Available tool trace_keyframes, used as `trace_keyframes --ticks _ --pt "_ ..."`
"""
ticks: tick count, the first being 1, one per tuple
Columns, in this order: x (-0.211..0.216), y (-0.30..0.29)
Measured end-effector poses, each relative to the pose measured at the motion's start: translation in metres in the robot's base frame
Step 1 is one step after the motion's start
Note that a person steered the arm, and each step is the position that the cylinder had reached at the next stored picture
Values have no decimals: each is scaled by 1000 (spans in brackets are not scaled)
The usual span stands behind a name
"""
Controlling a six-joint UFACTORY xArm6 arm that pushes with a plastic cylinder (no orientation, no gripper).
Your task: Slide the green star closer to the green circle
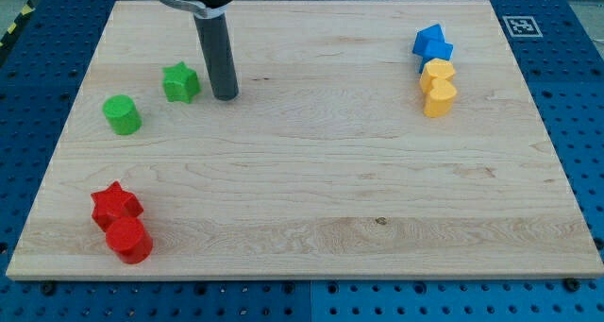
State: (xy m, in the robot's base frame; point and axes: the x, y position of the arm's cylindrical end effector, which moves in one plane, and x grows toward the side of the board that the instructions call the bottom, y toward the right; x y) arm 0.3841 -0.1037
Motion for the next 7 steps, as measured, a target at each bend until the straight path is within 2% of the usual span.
trace_keyframes --ticks 1,3,7 --pt "-23 -1" --pt "-24 -61" --pt "-20 -83"
